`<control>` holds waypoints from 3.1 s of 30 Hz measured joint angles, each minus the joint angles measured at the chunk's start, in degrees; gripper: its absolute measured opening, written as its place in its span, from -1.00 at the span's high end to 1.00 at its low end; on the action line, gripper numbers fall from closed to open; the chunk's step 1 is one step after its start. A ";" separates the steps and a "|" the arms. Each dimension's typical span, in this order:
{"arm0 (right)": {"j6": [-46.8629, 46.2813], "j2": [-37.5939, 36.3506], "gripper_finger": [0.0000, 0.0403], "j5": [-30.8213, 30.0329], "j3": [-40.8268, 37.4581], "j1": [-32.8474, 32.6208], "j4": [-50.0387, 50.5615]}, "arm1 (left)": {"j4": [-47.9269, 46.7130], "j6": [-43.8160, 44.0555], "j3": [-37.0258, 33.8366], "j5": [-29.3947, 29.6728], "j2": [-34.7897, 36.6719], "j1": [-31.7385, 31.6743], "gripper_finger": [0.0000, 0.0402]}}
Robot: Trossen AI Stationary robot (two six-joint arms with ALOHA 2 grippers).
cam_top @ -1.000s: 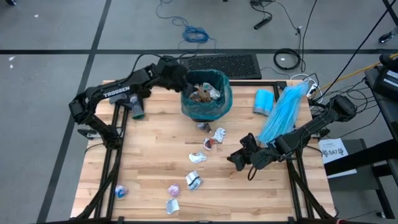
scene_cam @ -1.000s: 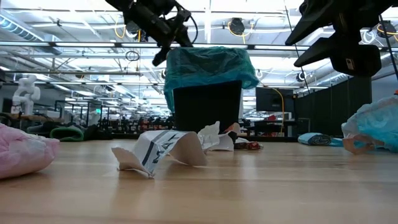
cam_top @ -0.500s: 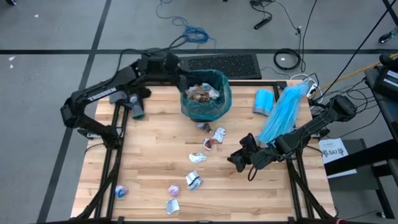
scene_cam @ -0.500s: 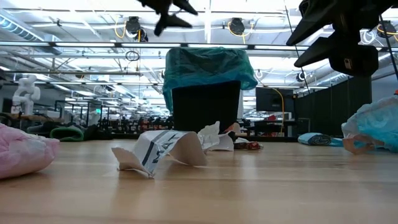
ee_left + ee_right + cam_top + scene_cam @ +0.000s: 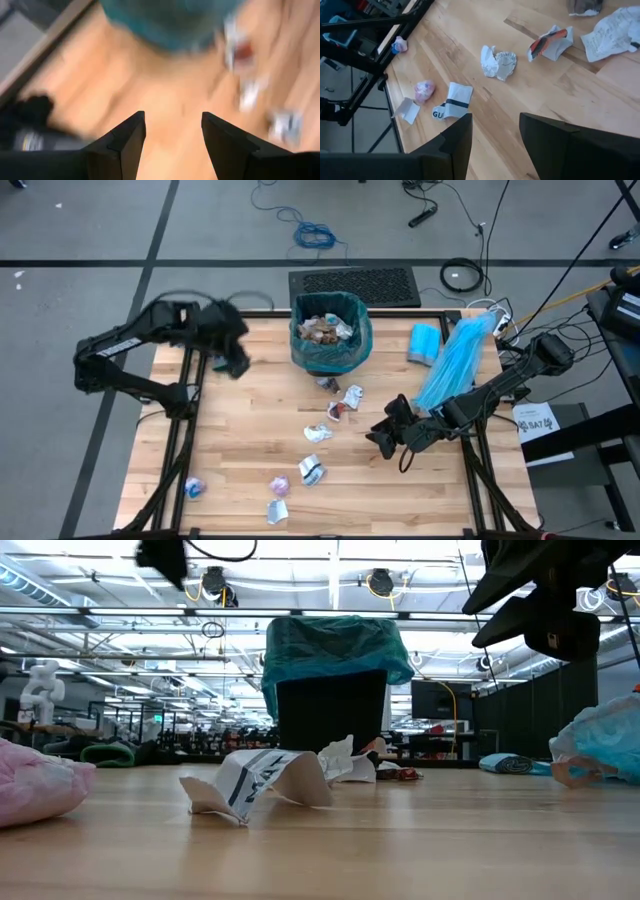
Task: Place trash/remove bag and relplace
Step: Put the pink plastic into the trash bin
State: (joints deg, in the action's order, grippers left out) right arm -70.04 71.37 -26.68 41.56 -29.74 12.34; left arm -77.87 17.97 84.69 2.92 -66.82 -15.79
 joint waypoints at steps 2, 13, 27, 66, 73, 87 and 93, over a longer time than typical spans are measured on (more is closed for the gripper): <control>1.57 0.00 0.23 -0.02 0.00 0.02 -0.02 | -4.14 2.24 -0.80 -0.01 0.08 4.54 0.02; 3.47 0.00 0.23 -0.03 0.00 0.02 -0.04 | -4.81 30.99 -7.83 4.11 -0.03 33.88 0.03; 4.98 0.00 0.23 4.57 0.00 0.02 -0.18 | 13.44 98.05 -28.32 5.17 -3.58 68.25 0.03; 4.96 0.00 0.23 10.08 0.00 0.17 -0.94 | 32.55 96.35 -37.62 -21.08 -22.95 79.49 0.16; 4.74 0.00 0.23 10.14 0.02 0.15 -1.16 | 32.77 92.54 -37.86 -22.88 -26.95 78.14 0.58; 7.26 0.00 0.23 9.99 0.02 0.17 -1.29 | 18.23 90.10 -25.98 -12.79 -25.94 69.37 0.99; 7.76 0.00 0.23 9.75 0.02 0.17 -1.42 | 10.51 80.89 -19.35 -8.04 -25.02 63.16 0.99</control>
State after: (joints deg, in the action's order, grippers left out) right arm -62.28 71.37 -16.93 41.58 -29.56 10.92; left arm -67.35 98.85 65.35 -5.13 -91.84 47.37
